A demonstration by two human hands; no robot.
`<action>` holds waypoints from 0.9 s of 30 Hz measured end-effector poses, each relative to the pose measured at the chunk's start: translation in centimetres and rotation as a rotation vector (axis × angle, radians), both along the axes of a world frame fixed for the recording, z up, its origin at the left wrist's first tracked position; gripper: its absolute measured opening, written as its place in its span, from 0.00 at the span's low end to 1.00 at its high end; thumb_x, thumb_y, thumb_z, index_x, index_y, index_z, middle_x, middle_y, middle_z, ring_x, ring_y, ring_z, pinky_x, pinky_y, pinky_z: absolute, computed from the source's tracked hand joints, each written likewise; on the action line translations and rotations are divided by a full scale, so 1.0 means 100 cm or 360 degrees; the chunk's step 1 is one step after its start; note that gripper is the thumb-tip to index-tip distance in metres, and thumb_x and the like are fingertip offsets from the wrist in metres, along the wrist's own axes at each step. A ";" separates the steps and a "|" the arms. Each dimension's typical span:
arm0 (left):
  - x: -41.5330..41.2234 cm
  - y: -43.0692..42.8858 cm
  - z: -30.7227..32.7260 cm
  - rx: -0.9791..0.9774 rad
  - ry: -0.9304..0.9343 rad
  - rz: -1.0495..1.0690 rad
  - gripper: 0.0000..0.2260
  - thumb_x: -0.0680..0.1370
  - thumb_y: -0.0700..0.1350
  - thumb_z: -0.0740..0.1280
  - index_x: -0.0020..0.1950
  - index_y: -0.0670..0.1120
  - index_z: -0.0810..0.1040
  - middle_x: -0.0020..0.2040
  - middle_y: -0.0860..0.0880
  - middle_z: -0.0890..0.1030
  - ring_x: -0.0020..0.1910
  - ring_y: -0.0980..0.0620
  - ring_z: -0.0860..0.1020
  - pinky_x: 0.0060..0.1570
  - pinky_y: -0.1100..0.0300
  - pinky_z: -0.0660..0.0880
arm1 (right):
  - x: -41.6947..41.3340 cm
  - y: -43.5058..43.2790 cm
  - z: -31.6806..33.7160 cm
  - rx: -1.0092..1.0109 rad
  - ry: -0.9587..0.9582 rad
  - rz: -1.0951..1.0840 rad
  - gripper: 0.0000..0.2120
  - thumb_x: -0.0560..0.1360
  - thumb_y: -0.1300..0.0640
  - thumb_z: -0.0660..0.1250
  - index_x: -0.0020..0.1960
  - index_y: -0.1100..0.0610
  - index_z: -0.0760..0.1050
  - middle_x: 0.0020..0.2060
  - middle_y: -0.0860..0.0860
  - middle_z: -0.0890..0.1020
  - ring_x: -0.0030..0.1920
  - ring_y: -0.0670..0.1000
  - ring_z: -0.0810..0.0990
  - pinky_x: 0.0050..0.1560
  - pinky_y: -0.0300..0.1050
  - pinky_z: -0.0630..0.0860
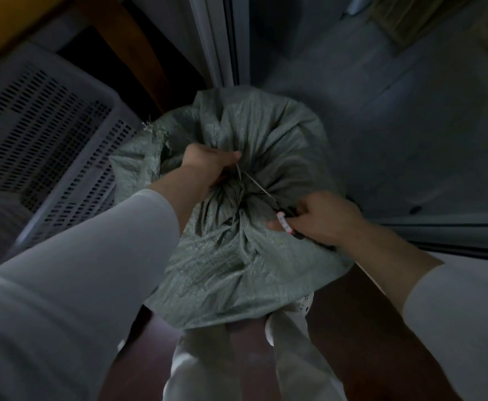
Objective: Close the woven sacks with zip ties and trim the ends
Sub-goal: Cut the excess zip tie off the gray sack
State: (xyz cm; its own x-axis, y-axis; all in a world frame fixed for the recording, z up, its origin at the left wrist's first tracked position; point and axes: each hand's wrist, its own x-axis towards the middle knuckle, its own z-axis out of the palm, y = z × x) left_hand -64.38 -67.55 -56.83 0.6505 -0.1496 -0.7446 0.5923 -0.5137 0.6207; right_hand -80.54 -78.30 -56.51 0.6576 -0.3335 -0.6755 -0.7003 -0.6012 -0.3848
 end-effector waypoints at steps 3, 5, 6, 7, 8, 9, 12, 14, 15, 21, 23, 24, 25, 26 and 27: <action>0.001 0.001 0.001 -0.0023 -0.0007 0.0020 0.15 0.69 0.39 0.75 0.53 0.35 0.78 0.53 0.39 0.81 0.50 0.43 0.81 0.54 0.49 0.78 | 0.002 -0.004 0.004 -0.0143 -0.0007 0.0151 0.26 0.69 0.35 0.65 0.27 0.55 0.65 0.26 0.48 0.70 0.29 0.47 0.69 0.30 0.40 0.63; 0.002 0.002 0.001 -0.0016 -0.0011 0.0024 0.14 0.69 0.40 0.75 0.52 0.36 0.78 0.54 0.39 0.81 0.52 0.43 0.81 0.55 0.49 0.78 | 0.003 -0.004 0.008 -0.0241 -0.0017 0.0248 0.26 0.69 0.35 0.63 0.27 0.55 0.64 0.26 0.48 0.69 0.29 0.47 0.68 0.29 0.39 0.62; 0.002 0.003 0.002 -0.0019 -0.0006 0.0022 0.14 0.70 0.40 0.74 0.52 0.36 0.78 0.54 0.39 0.81 0.52 0.43 0.80 0.55 0.49 0.78 | 0.003 -0.003 0.009 -0.0290 -0.0019 0.0289 0.26 0.70 0.35 0.63 0.26 0.55 0.64 0.26 0.48 0.68 0.28 0.46 0.67 0.29 0.38 0.61; 0.002 0.003 0.003 -0.0025 -0.0003 0.0015 0.16 0.70 0.40 0.74 0.54 0.35 0.78 0.54 0.39 0.81 0.52 0.43 0.80 0.55 0.49 0.78 | 0.004 -0.003 0.010 -0.0332 -0.0021 0.0317 0.26 0.70 0.35 0.62 0.26 0.55 0.63 0.26 0.48 0.68 0.28 0.46 0.67 0.29 0.38 0.60; 0.001 0.003 0.004 -0.0034 -0.0003 0.0001 0.17 0.70 0.41 0.75 0.55 0.35 0.77 0.54 0.39 0.81 0.52 0.44 0.80 0.55 0.49 0.78 | 0.005 -0.002 0.011 -0.0363 -0.0027 0.0334 0.27 0.70 0.34 0.62 0.26 0.55 0.63 0.26 0.48 0.68 0.28 0.46 0.66 0.28 0.37 0.60; 0.000 0.003 0.006 -0.0036 -0.0009 -0.0021 0.18 0.70 0.41 0.75 0.56 0.35 0.78 0.54 0.40 0.81 0.51 0.44 0.80 0.54 0.50 0.78 | 0.007 -0.002 0.011 -0.0385 -0.0036 0.0344 0.27 0.69 0.34 0.62 0.26 0.55 0.63 0.26 0.48 0.68 0.28 0.46 0.66 0.28 0.37 0.59; -0.003 0.001 0.010 -0.0025 -0.0045 -0.0072 0.17 0.70 0.42 0.74 0.56 0.36 0.79 0.52 0.41 0.81 0.50 0.46 0.80 0.54 0.52 0.78 | 0.015 -0.001 0.011 -0.0399 -0.0071 0.0374 0.26 0.69 0.34 0.62 0.27 0.54 0.64 0.28 0.48 0.67 0.30 0.47 0.67 0.29 0.38 0.58; -0.004 -0.001 0.013 -0.0032 -0.0068 -0.0077 0.16 0.70 0.41 0.75 0.54 0.36 0.80 0.51 0.41 0.81 0.51 0.45 0.80 0.55 0.50 0.78 | 0.020 0.001 0.012 -0.0403 -0.0100 0.0385 0.25 0.69 0.34 0.62 0.28 0.54 0.64 0.29 0.48 0.68 0.34 0.50 0.70 0.29 0.38 0.59; -0.005 -0.001 0.014 -0.0047 -0.0074 -0.0069 0.14 0.69 0.41 0.75 0.52 0.36 0.80 0.50 0.41 0.81 0.50 0.44 0.81 0.54 0.48 0.78 | 0.022 0.002 0.013 -0.0407 -0.0113 0.0390 0.24 0.69 0.35 0.62 0.29 0.54 0.65 0.29 0.48 0.68 0.36 0.51 0.71 0.29 0.38 0.59; -0.005 0.000 0.015 -0.0095 -0.0050 -0.0023 0.17 0.69 0.40 0.75 0.54 0.35 0.79 0.53 0.41 0.81 0.51 0.44 0.81 0.56 0.46 0.77 | 0.027 0.008 0.018 -0.0481 -0.0183 0.0414 0.22 0.71 0.38 0.62 0.28 0.53 0.64 0.29 0.47 0.66 0.38 0.52 0.71 0.30 0.38 0.58; -0.006 0.000 0.018 -0.0111 -0.0037 -0.0003 0.18 0.69 0.40 0.75 0.56 0.35 0.78 0.54 0.41 0.81 0.52 0.44 0.80 0.56 0.46 0.77 | 0.026 0.010 0.018 -0.0505 -0.0207 0.0405 0.22 0.71 0.39 0.62 0.28 0.53 0.63 0.29 0.47 0.66 0.38 0.51 0.71 0.29 0.37 0.58; -0.007 0.000 0.019 -0.0121 -0.0026 0.0018 0.18 0.70 0.40 0.74 0.57 0.34 0.78 0.55 0.40 0.81 0.52 0.44 0.80 0.56 0.46 0.77 | 0.025 0.011 0.019 -0.0508 -0.0218 0.0402 0.22 0.71 0.40 0.62 0.28 0.53 0.62 0.29 0.47 0.66 0.38 0.51 0.71 0.29 0.37 0.57; -0.008 0.001 0.020 -0.0130 -0.0017 0.0046 0.19 0.70 0.39 0.74 0.58 0.34 0.77 0.55 0.39 0.81 0.52 0.44 0.80 0.55 0.46 0.77 | 0.024 0.013 0.019 -0.0510 -0.0234 0.0396 0.22 0.71 0.40 0.62 0.27 0.53 0.62 0.28 0.47 0.66 0.38 0.51 0.71 0.29 0.36 0.56; -0.009 0.001 0.021 -0.0143 -0.0013 0.0083 0.19 0.70 0.39 0.74 0.58 0.34 0.76 0.55 0.39 0.80 0.51 0.43 0.80 0.55 0.45 0.77 | 0.024 0.014 0.020 -0.0512 -0.0250 0.0389 0.22 0.71 0.40 0.63 0.27 0.53 0.61 0.28 0.47 0.66 0.37 0.51 0.71 0.29 0.36 0.56; -0.011 0.002 0.022 -0.0159 -0.0006 0.0124 0.19 0.70 0.38 0.74 0.58 0.33 0.76 0.54 0.39 0.81 0.51 0.43 0.81 0.54 0.45 0.77 | 0.023 0.016 0.021 -0.0515 -0.0262 0.0380 0.22 0.71 0.40 0.63 0.27 0.53 0.61 0.28 0.47 0.66 0.37 0.51 0.71 0.28 0.36 0.56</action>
State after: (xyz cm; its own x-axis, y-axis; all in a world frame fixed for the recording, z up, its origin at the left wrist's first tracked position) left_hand -65.44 -67.39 -54.60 0.6658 -0.1717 -0.7261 0.6258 -0.4015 0.6687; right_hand -78.20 -76.71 -54.45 0.8321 -0.3362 -0.4411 -0.4720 -0.8469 -0.2449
